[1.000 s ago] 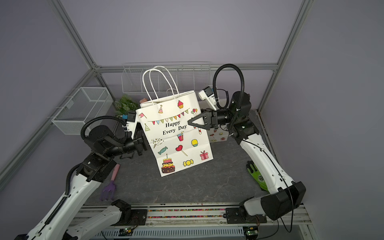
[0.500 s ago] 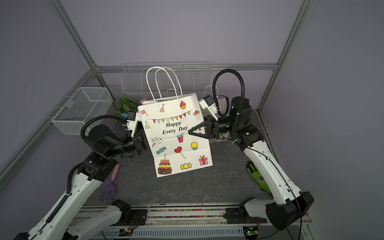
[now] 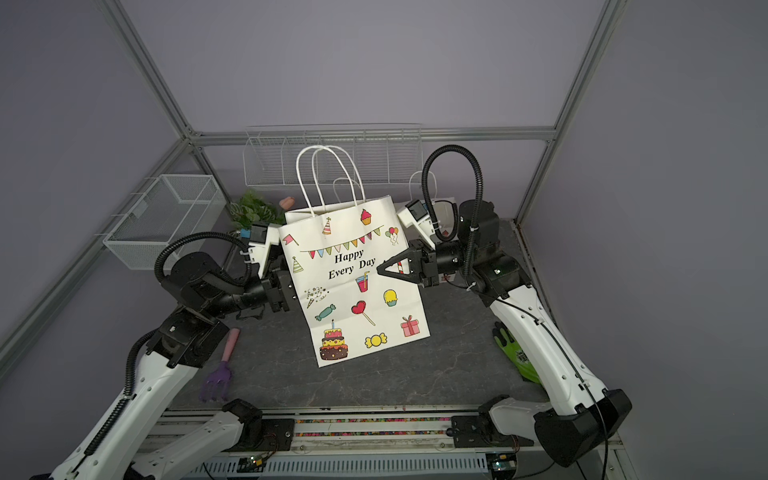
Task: Put away the paper bag
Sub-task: Press the paper bag.
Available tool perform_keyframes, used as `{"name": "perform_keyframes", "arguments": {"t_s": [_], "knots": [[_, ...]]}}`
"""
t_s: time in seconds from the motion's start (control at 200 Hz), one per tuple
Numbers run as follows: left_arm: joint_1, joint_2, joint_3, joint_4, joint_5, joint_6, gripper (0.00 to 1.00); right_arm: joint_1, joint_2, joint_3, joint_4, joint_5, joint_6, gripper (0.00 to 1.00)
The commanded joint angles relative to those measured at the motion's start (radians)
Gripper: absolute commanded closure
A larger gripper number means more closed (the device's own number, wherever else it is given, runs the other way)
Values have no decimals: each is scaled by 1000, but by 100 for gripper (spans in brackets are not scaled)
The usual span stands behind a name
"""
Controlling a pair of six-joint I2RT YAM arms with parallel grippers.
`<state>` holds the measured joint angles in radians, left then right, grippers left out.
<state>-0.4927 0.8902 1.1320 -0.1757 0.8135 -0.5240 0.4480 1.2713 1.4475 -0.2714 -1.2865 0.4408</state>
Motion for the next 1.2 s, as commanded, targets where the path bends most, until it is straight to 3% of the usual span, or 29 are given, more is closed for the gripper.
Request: {"name": "perform_keyframes", "arguments": {"t_s": [0.0,0.255,0.395,0.57,1.034,1.114,1.199], "knots": [[12,-72,83,-150,-107,106,2,-7,-38,1,12,-43,-5,93],[24,-184,187,-301,-264,187,0,-40,-49,2,87,-78,61,93],[24,-164,155,-218,-183,116,0,-44,-37,23,89,-60,74,93],[23,-96,40,30,-94,-38,0,-37,-25,39,95,-33,89,93],[-67,32,8,122,-76,-71,0,-10,25,51,-15,67,1,93],[-74,46,-14,141,-55,-81,7,-12,25,57,-15,90,1,93],[-84,54,-35,145,-45,-83,24,-11,26,65,-15,108,3,93]]}}
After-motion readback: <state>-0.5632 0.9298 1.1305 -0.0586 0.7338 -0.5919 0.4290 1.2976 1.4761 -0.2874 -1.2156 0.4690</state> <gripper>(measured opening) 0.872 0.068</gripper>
